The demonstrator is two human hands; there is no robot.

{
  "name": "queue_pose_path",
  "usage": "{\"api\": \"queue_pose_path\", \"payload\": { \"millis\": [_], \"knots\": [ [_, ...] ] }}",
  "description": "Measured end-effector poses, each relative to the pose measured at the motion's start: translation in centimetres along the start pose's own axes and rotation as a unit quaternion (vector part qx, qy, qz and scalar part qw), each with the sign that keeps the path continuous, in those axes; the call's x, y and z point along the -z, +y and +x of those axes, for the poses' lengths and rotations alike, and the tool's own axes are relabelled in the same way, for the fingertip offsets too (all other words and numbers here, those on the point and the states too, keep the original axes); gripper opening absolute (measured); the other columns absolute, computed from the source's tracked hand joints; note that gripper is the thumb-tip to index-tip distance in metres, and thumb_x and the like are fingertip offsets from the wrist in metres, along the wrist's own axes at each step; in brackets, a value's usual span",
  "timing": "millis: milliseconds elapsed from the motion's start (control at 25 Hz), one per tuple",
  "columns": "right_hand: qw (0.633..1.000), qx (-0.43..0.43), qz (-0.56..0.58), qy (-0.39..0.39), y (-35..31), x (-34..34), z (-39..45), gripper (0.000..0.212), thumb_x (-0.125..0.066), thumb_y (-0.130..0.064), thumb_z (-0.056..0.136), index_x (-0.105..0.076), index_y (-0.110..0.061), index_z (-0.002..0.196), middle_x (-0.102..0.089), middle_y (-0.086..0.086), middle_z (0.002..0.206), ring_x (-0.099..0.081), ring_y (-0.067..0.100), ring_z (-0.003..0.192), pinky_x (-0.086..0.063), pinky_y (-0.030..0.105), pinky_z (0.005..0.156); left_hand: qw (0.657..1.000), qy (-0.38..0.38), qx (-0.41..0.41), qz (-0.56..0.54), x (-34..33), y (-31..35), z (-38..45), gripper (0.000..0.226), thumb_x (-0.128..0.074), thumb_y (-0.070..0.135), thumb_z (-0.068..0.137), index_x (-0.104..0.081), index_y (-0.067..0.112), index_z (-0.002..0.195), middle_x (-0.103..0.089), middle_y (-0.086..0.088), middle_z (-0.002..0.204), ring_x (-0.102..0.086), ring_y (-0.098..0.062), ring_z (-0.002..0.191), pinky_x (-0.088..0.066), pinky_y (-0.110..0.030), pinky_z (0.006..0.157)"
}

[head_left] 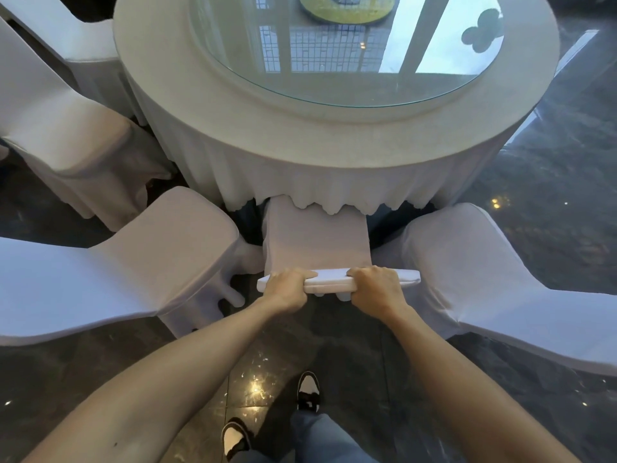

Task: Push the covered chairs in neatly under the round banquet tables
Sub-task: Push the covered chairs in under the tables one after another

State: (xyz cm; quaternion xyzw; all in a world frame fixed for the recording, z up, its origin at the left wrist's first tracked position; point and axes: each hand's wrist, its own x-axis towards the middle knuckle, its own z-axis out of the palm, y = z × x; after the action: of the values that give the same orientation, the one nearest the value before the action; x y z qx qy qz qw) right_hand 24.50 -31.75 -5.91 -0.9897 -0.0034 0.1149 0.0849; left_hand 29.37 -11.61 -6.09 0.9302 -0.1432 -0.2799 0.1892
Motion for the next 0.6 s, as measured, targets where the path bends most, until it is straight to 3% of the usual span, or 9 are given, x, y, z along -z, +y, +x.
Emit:
{"api": "queue_pose_path", "payload": {
  "millis": [120, 280, 400, 520, 600],
  "knots": [
    [0.998, -0.044, 0.032, 0.024, -1.2, 0.4, -0.4, 0.023, -0.066, -0.017, 0.073, -0.070, -0.022, 0.096, -0.070, -0.001, 0.086, -0.060, 0.018, 0.075, -0.049, 0.033, 0.069, 0.999, -0.022, -0.022, -0.023, 0.8, -0.9, -0.4, 0.056, -0.060, 0.007, 0.087, -0.056, 0.033, 0.136, -0.067, -0.001, 0.115, -0.058, -0.018, 0.092, -0.045, -0.029, 0.073],
    [0.996, -0.078, 0.028, 0.025, -4.0, 0.9, -1.1, 0.021, -0.068, -0.017, 0.077, -0.069, -0.019, 0.098, -0.069, 0.000, 0.090, -0.059, 0.018, 0.082, -0.049, 0.035, 0.081, 0.995, -0.017, -0.091, -0.035, 2.4, -2.8, -1.5, 0.041, -0.067, 0.013, 0.088, -0.064, 0.020, 0.129, -0.070, -0.001, 0.108, -0.059, -0.008, 0.088, -0.046, -0.022, 0.075],
    [0.994, -0.110, 0.016, -0.019, -6.6, 2.2, -1.1, 0.020, -0.067, -0.019, 0.080, -0.068, -0.020, 0.100, -0.067, 0.001, 0.093, -0.059, 0.019, 0.084, -0.051, 0.037, 0.085, 0.990, 0.024, -0.133, -0.050, 5.7, -4.8, -2.2, 0.045, -0.060, 0.020, 0.094, -0.054, 0.019, 0.139, -0.073, -0.001, 0.101, -0.066, -0.010, 0.083, -0.053, -0.022, 0.074],
    [0.989, -0.135, 0.006, -0.056, -11.3, 3.3, -0.2, 0.020, -0.061, -0.019, 0.081, -0.067, -0.022, 0.100, -0.067, 0.000, 0.092, -0.060, 0.020, 0.082, -0.053, 0.038, 0.082, 0.983, 0.056, -0.175, -0.019, 10.6, -9.6, -2.8, 0.053, -0.059, 0.026, 0.095, -0.044, 0.025, 0.145, -0.069, 0.000, 0.117, -0.068, -0.015, 0.098, -0.057, -0.034, 0.087],
    [0.985, -0.163, 0.002, -0.063, -15.2, 3.6, 0.1, 0.021, -0.057, -0.019, 0.084, -0.067, -0.021, 0.103, -0.067, 0.000, 0.093, -0.060, 0.020, 0.083, -0.052, 0.038, 0.081, 0.979, 0.055, -0.195, -0.005, 14.2, -13.8, -3.8, 0.053, -0.061, 0.026, 0.095, -0.045, 0.025, 0.145, -0.066, 0.000, 0.124, -0.065, -0.015, 0.107, -0.053, -0.032, 0.091]
  ]
}}
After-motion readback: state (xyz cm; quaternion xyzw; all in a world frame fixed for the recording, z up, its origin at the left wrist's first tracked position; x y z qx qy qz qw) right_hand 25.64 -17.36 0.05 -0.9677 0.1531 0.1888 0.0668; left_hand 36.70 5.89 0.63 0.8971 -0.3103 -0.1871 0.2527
